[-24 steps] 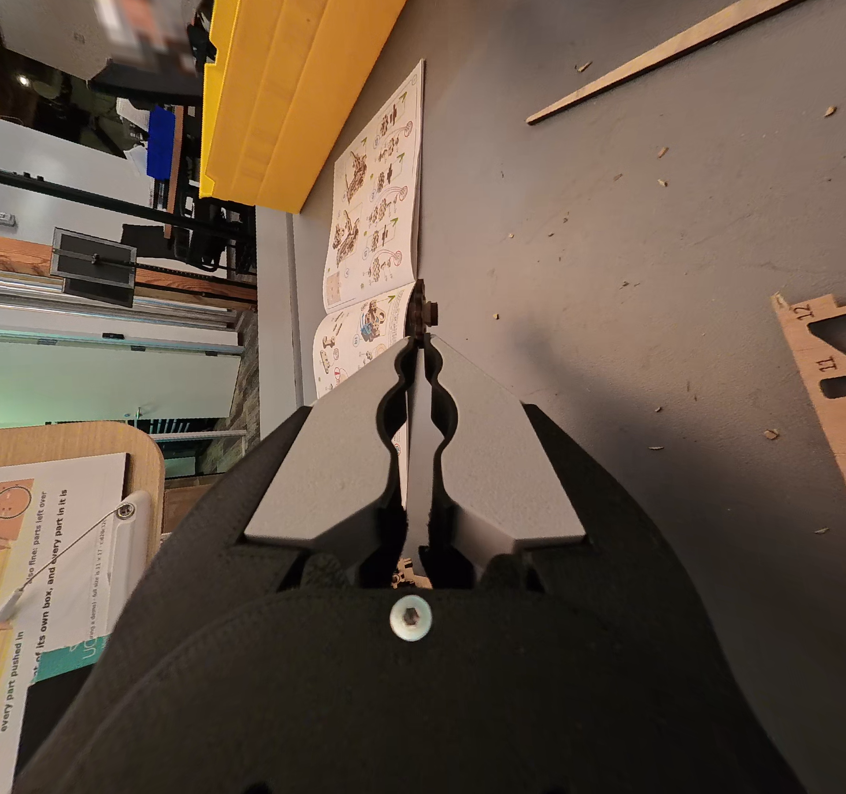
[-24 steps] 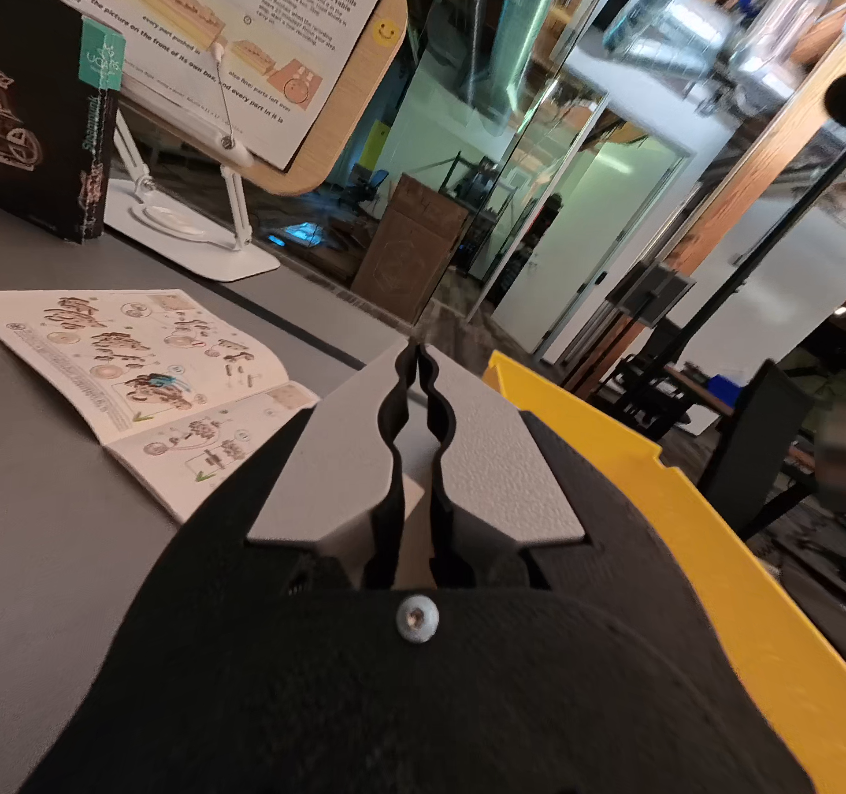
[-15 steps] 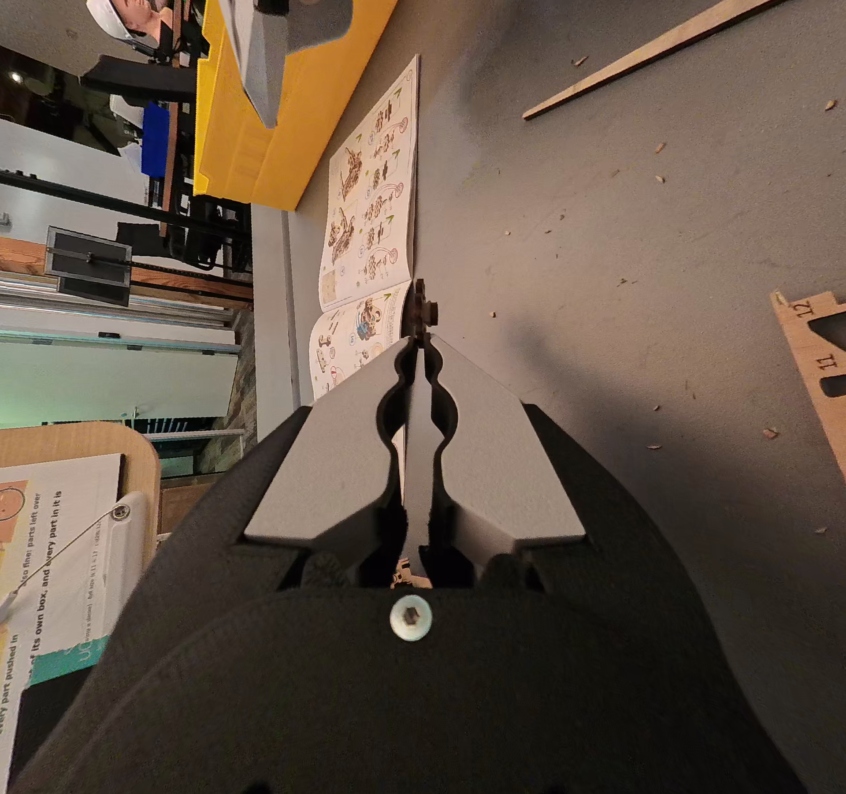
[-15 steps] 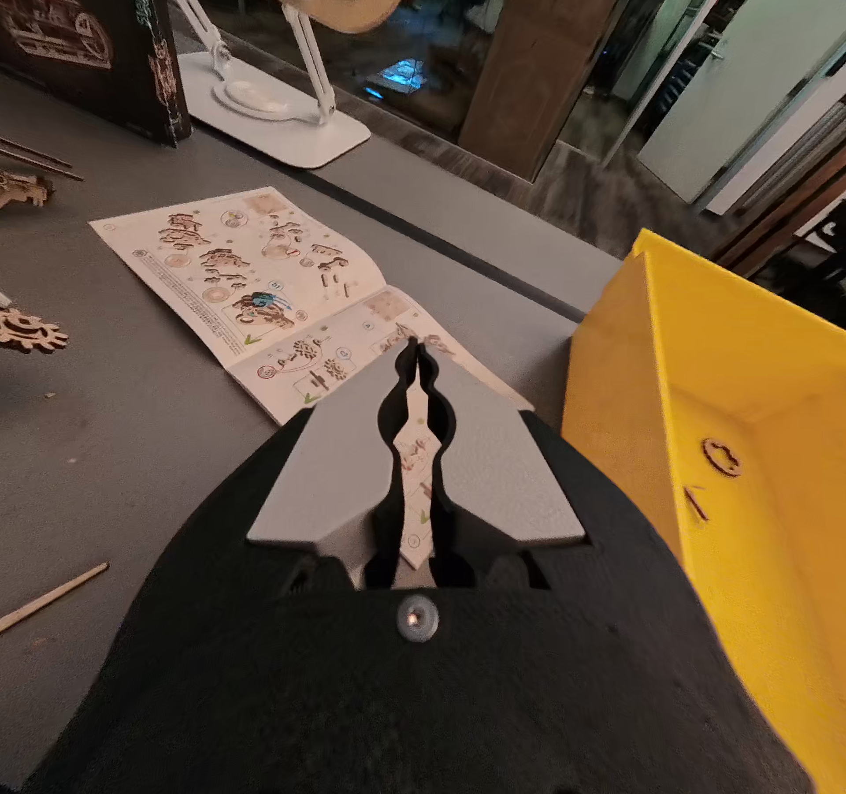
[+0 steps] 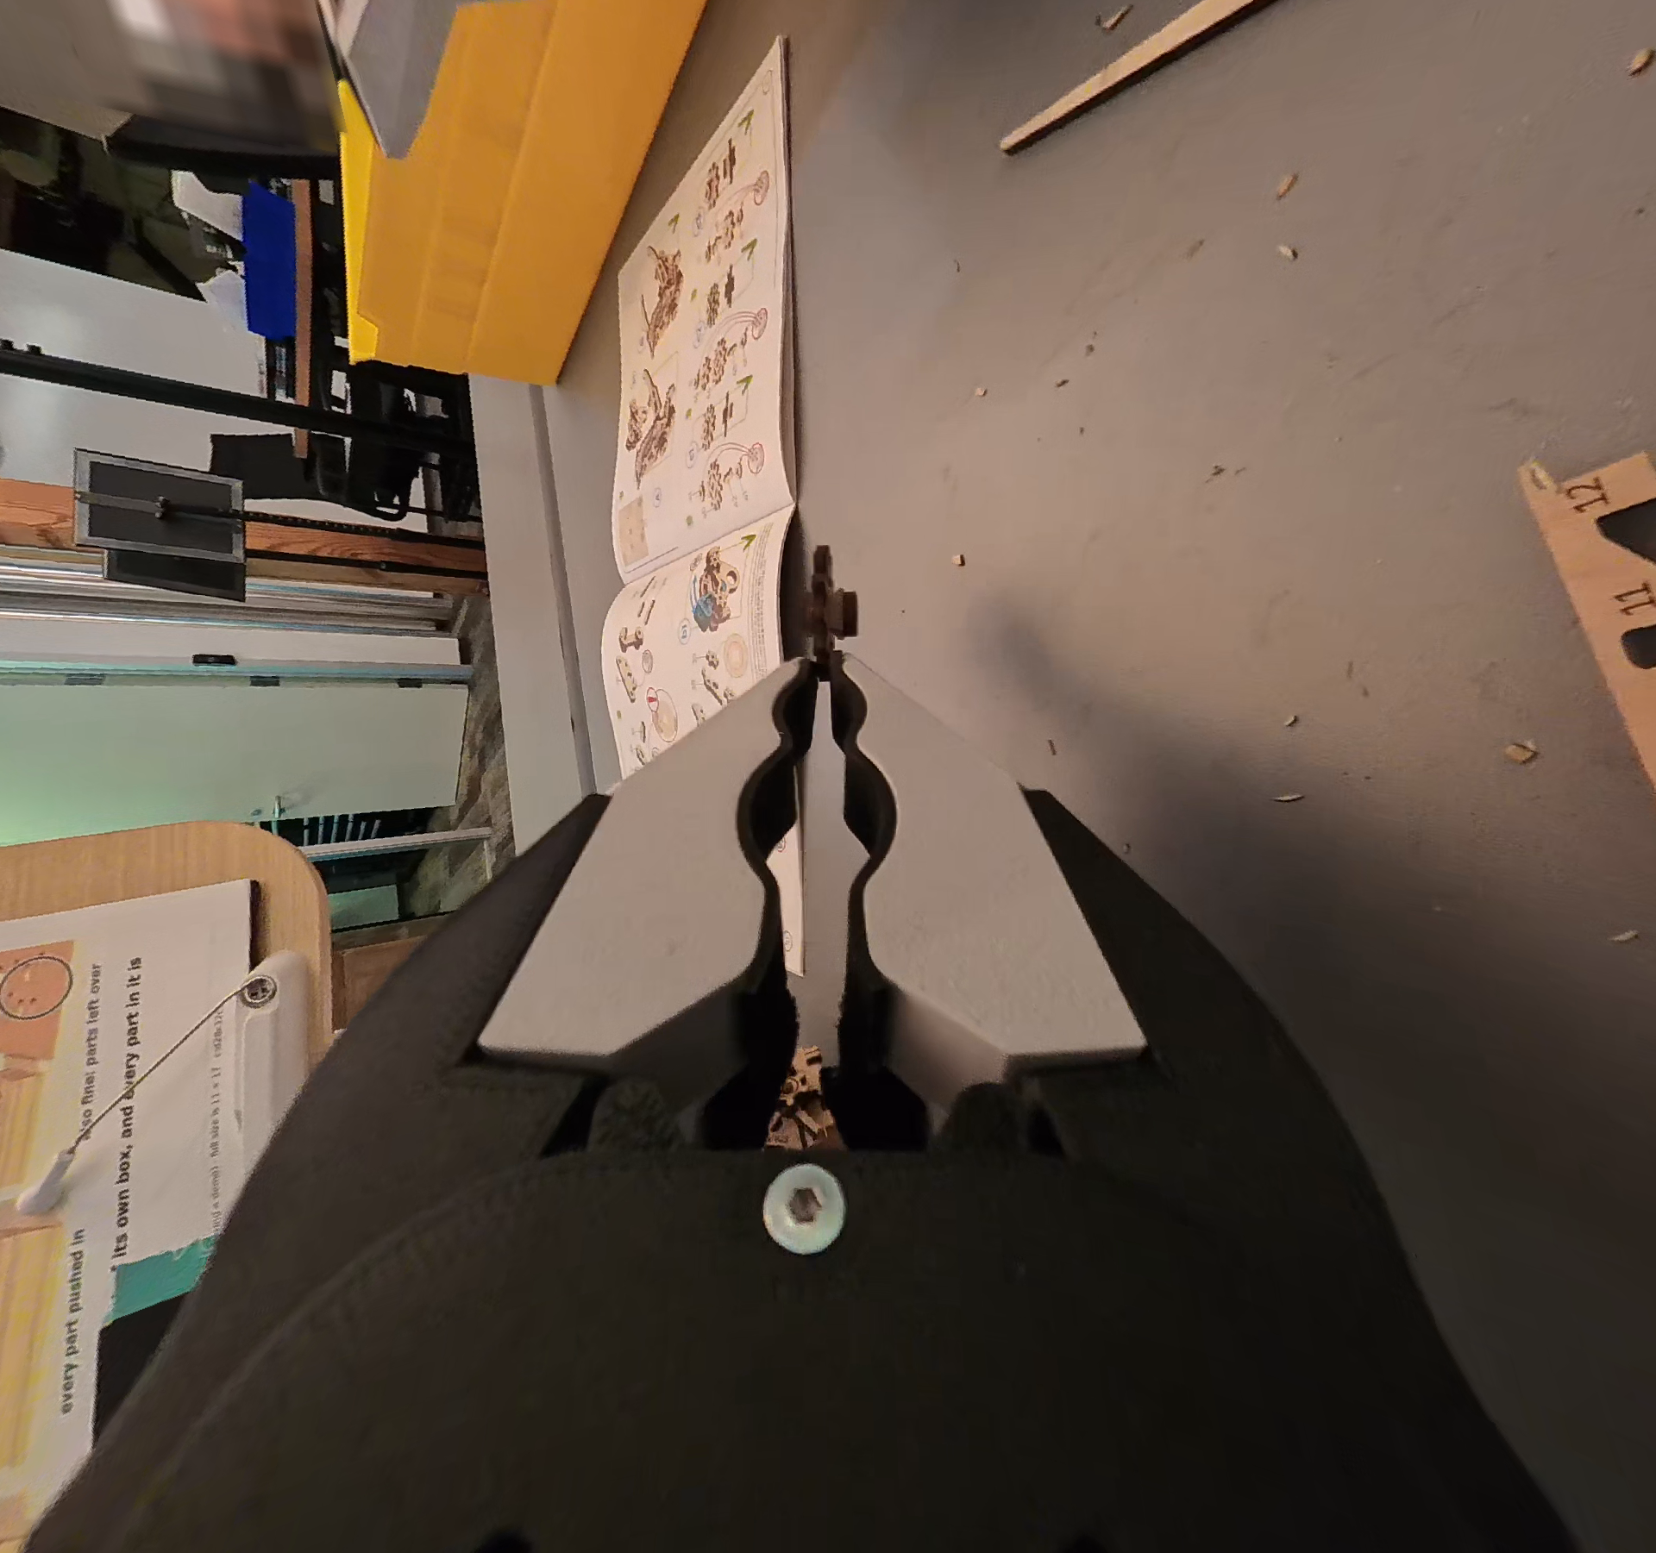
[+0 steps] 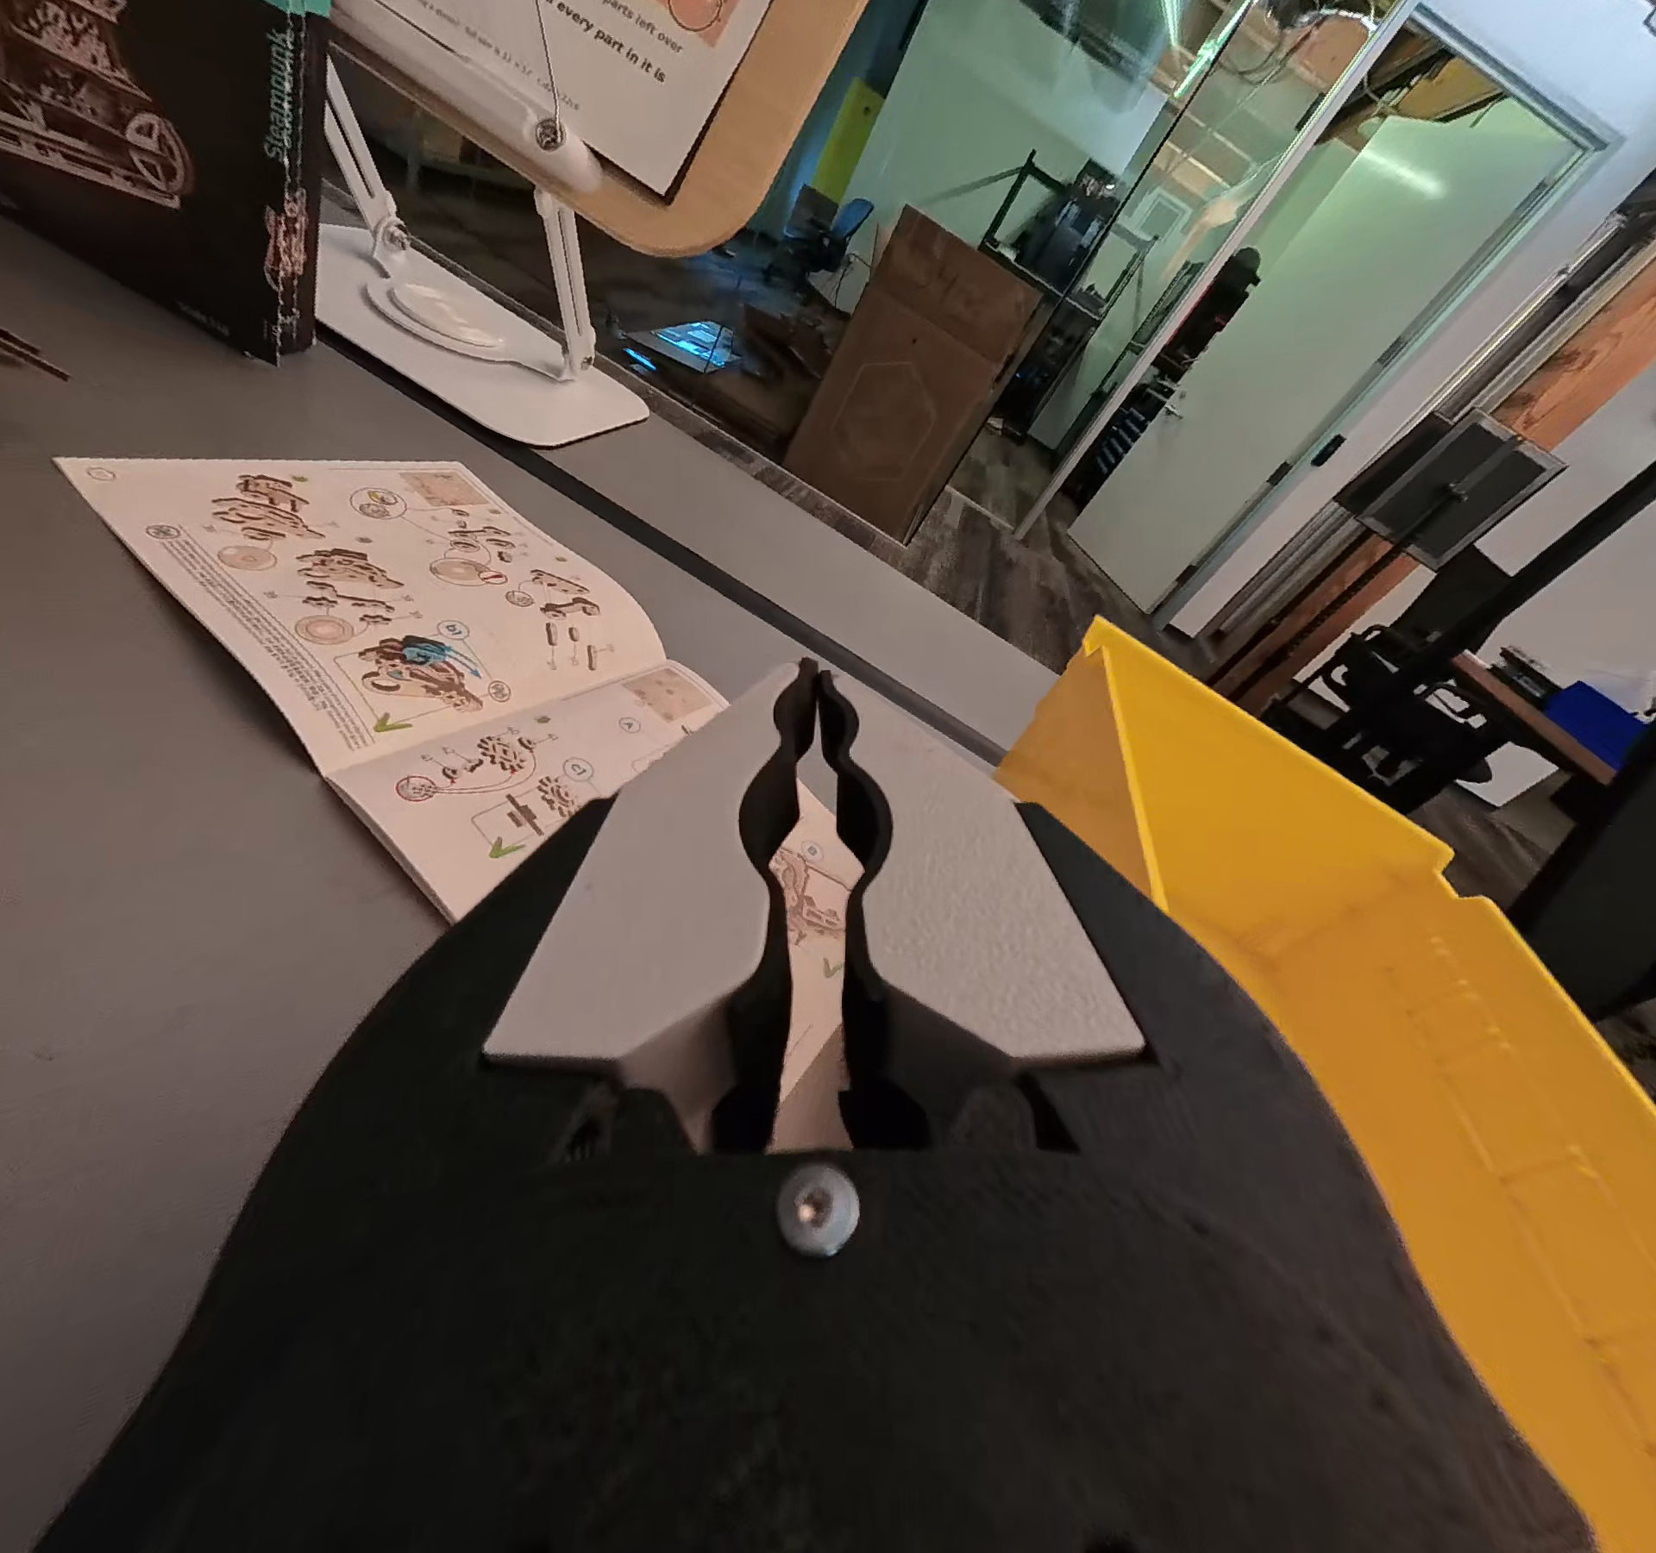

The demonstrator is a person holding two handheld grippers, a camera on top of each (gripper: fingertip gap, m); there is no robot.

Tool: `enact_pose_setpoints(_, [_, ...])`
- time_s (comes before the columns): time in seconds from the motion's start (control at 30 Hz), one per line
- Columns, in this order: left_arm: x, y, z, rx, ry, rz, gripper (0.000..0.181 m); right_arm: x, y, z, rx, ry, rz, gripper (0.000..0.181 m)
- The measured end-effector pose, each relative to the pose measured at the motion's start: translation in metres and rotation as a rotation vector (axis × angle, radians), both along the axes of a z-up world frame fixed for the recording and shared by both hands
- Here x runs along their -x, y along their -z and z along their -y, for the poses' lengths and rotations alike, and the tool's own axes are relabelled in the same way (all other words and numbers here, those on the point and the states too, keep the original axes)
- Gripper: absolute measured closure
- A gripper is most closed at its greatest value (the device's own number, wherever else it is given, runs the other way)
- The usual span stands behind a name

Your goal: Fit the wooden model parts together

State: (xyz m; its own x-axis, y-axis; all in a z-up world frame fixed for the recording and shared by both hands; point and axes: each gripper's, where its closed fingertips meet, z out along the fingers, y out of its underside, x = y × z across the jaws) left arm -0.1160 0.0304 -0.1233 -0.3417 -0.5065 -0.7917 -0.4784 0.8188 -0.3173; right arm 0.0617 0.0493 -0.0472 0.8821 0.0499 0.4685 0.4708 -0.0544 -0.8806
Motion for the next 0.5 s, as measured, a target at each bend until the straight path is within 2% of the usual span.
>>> enact_pose_setpoints(0.5, [0.008,0.010,-0.007,-0.026,-0.015,-0.078,0.180,-0.008,-0.004,0.001,-0.032,0.025,-0.016,0.181])
